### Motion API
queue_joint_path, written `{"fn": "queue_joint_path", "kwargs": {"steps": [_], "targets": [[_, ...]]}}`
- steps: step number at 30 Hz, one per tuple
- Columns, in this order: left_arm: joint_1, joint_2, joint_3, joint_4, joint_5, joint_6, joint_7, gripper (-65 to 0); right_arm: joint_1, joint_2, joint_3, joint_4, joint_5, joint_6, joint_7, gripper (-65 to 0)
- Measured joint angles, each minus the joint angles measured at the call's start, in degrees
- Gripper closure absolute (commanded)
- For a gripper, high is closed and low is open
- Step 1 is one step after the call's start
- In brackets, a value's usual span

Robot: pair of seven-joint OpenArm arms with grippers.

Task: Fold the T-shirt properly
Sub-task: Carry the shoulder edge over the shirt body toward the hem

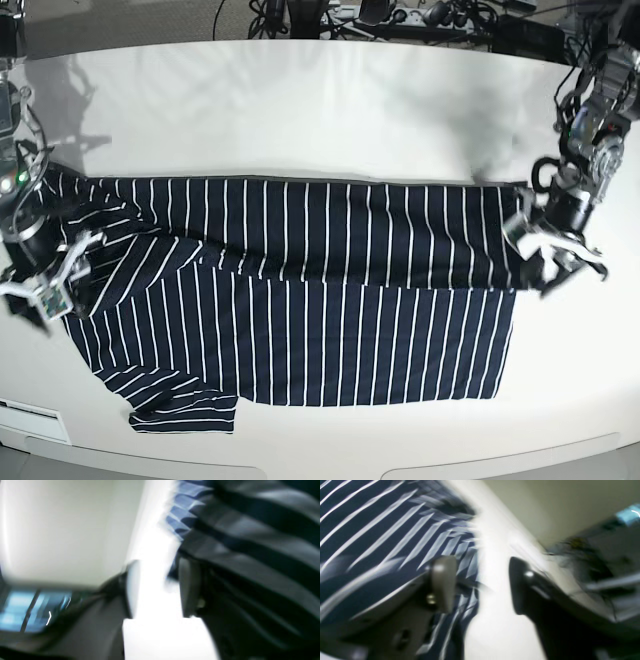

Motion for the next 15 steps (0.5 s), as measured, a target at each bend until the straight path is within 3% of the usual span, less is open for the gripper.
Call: {"fn": "queue_joint_path", "kwargs": {"steps": [2,4,5,6,8,9,11,13,15], "targets": [[-1.99,1.09,-0.31,-0.87,-7.1,3.41,3.08,-32.9,1.81,-0.13,0.35,0.02,1.75,-1.36,-0.28,-38.8],[-2.05,1.9,-0.31,-0.68,-10.56,4.79,5.44,-32.9,1.99,-0.15,0.26,0.0,5.53,3.02,-1.03,-37.7],[-1.75,2.47,-0.28,-0.7,-11.5,4.76,6.62,-31.5,1.77,-0.35,0.17,0.0,7.63,5.35,-2.25,-33.3],[-1.42,2.95,-0.22,-0.76,-11.8,4.72,6.99,-26.2,1.51,-0.66,0.11,0.0,9.55,7.21,-3.98,-25.6],[-1.18,3.45,-0.09,-0.74,-11.85,4.55,6.97,-4.7,1.57,-1.31,0.11,0.02,13.0,8.11,-9.16,-2.9],[-1.36,3.45,-0.09,-0.74,-11.8,4.83,7.02,0.0,1.57,-1.73,0.13,0.02,14.29,8.07,-11.54,0.0],[-1.66,3.72,-0.15,-0.74,-11.72,5.64,7.3,0.0,0.85,-3.26,0.13,0.0,14.67,7.26,-13.79,0.0],[-1.81,4.22,-0.22,-0.74,-12.39,2.73,7.21,0.0,-1.55,-4.63,0.11,0.0,14.62,6.69,-13.4,0.0],[-1.79,4.52,-0.26,-0.76,-14.8,-5.05,7.21,0.0,-3.89,-6.19,0.13,-0.17,12.66,7.32,-12.85,0.0]]}}
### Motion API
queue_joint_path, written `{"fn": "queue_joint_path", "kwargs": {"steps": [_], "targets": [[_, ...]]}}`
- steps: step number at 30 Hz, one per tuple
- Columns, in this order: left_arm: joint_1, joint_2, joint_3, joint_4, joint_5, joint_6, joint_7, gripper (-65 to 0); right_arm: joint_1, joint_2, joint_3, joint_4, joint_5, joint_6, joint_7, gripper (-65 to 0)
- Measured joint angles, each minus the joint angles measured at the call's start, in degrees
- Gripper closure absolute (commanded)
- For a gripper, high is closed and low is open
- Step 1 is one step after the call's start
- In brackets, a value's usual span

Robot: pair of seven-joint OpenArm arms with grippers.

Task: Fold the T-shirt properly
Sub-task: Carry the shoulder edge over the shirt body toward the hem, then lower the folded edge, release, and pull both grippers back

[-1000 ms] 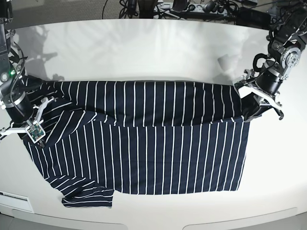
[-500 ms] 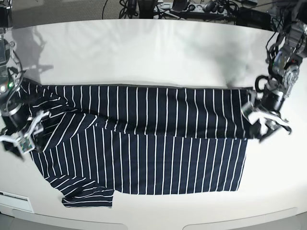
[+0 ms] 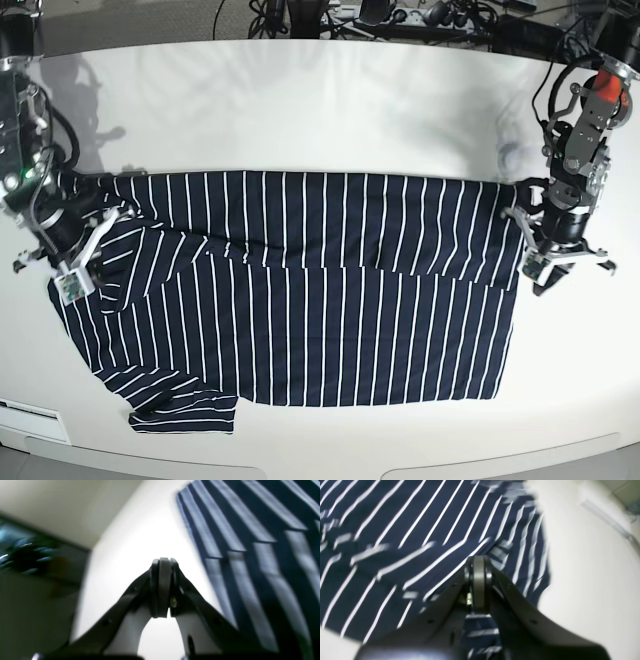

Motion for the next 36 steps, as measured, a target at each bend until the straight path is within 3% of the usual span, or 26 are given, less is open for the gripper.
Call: {"fn": "queue_joint_path", "kwargs": {"steps": [2,4,9,14,20,29,36], "targets": [[0.0,0.28,0.07,-0.04,-3.65,-8.5,0.24,0.0,-1.31,-1.88,0.0,-1.66,-2.21,1.18,0.79,0.0],[0.17,0.61,0.13,-0.04,-5.88,-12.98,0.2,0.0,-1.53,-3.76,0.0,-4.94,-4.83,1.79,2.32,0.0],[-0.02,1.62,0.11,-2.43,-6.82,-17.7,0.81,0.0,-1.53,-5.42,0.02,-14.88,-5.92,4.15,5.49,0.0],[-0.81,3.8,-0.42,-7.78,-7.61,-24.57,0.68,0.0,-1.05,-5.25,0.15,-16.98,-6.01,4.9,1.4,0.0],[1.16,3.61,-0.7,-4.98,-10.95,-24.46,7.76,0.0,-2.38,-4.15,0.39,-13.84,-5.7,4.24,-4.92,0.0],[9.75,1.07,-0.83,5.11,-8.55,-23.91,10.82,0.0,-13.22,0.79,0.55,-4.13,-6.14,0.09,-5.51,0.0],[13.38,-0.55,-0.85,7.67,-7.98,-23.89,10.4,0.0,-22.75,0.98,1.7,0.7,-8.0,-3.58,-4.02,0.0]]}}
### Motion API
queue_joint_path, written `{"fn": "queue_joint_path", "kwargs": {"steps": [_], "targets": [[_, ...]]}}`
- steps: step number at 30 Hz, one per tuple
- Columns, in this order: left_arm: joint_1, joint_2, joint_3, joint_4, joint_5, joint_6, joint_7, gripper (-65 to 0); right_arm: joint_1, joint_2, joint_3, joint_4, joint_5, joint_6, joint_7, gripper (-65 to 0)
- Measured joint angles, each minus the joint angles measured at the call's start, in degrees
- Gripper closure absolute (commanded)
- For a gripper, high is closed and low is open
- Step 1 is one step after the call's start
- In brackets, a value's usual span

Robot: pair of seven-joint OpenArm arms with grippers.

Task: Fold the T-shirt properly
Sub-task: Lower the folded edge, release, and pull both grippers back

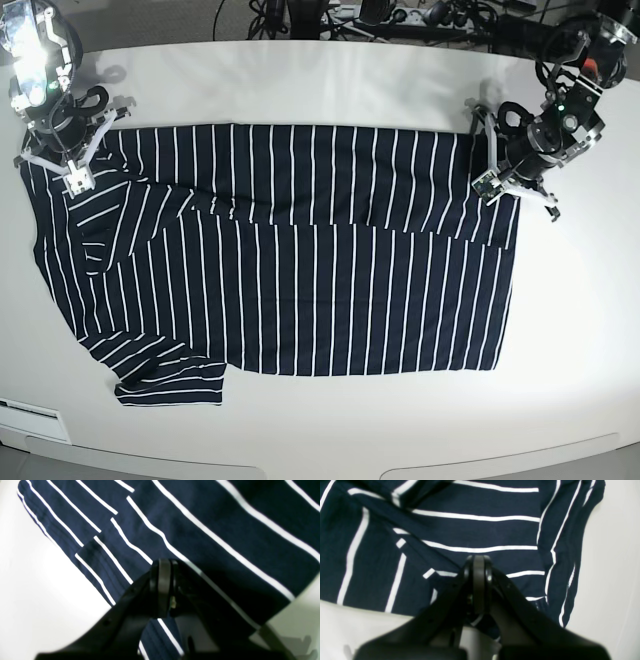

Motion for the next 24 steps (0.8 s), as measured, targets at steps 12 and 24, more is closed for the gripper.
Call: {"fn": "queue_joint_path", "kwargs": {"steps": [12,24], "targets": [[8.66,-0.28,-0.44,5.57,0.92,1.36,-0.15,0.0,-9.31,0.44,0.42,3.21,-4.52,-3.45,2.91,0.0],[15.58,-2.34,-0.39,10.34,5.73,3.02,0.79,0.0,-19.34,0.42,0.7,9.57,-7.32,-4.81,2.56,0.0]]}}
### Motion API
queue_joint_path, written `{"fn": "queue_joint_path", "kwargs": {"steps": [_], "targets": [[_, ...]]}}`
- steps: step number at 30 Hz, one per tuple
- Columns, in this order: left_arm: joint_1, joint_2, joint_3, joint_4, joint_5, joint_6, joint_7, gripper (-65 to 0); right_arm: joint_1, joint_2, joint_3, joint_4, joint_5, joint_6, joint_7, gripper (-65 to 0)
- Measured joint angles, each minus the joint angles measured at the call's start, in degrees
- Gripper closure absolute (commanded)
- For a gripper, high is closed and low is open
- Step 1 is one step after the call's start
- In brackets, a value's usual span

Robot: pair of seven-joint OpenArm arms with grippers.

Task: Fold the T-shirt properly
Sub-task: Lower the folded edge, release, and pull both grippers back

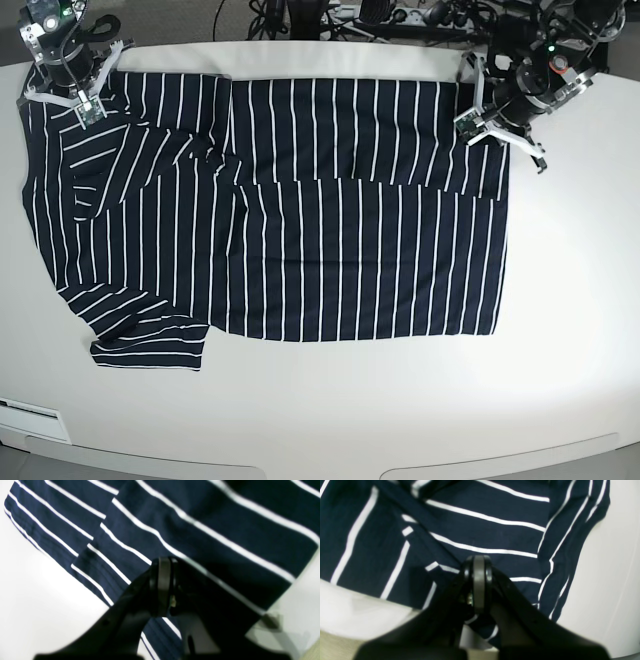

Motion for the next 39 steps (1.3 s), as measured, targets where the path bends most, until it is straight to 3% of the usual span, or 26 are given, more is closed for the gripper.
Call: {"fn": "queue_joint_path", "kwargs": {"steps": [5,13,18,21,27,29,34,39], "targets": [[3.15,-4.31,-0.02,0.11,0.04,2.84,-1.53,0.0,-3.82,-0.15,5.35,-0.07,-0.11,0.96,-1.31,0.0],[3.69,-4.79,-0.02,0.37,-0.22,3.06,-1.4,0.0,-5.66,-1.16,12.04,-0.33,5.73,3.37,-2.27,0.0],[3.63,-4.96,-0.02,3.69,-6.19,3.04,6.99,0.0,-5.68,-2.05,12.04,-0.33,6.12,3.58,-2.49,0.0],[3.85,-4.94,-0.02,5.57,-6.25,2.73,10.91,0.0,-5.68,-2.05,12.04,-0.33,6.12,3.58,-2.64,0.0],[4.04,-4.92,0.11,6.32,-3.1,2.14,11.89,0.0,-5.64,-2.05,12.04,-0.26,6.12,3.56,-2.67,0.0],[4.11,-4.87,0.22,6.4,-1.38,2.4,11.82,0.0,-5.62,-2.05,12.04,0.57,6.08,2.16,-2.71,0.0],[4.39,-4.76,0.52,6.4,1.4,7.13,12.39,0.0,-5.66,-2.23,11.85,3.82,-0.04,-1.92,-3.54,0.0],[4.74,-4.76,0.52,8.35,2.01,10.32,15.63,0.0,-5.66,-2.05,11.89,6.67,-2.32,-2.36,-3.54,0.0]]}}
